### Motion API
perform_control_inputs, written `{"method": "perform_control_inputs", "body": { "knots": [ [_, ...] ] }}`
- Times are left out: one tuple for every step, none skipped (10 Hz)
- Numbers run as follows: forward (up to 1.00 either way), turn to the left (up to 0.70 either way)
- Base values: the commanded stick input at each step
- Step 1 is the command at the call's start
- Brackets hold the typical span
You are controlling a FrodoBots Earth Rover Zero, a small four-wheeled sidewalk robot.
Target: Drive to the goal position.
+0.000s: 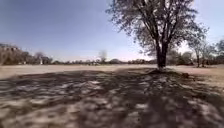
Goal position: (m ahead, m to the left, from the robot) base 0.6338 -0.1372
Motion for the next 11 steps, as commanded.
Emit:
{"method": "perform_control_inputs", "body": {
  "knots": [
    [0.85, 0.00],
    [0.85, 0.00],
    [0.85, -0.03],
    [0.85, -0.20],
    [0.85, -0.32],
    [0.85, -0.16],
    [0.85, 0.00],
    [0.85, 0.00],
    [0.85, 0.00],
    [0.85, 0.00],
    [0.85, 0.00]
  ]
}}
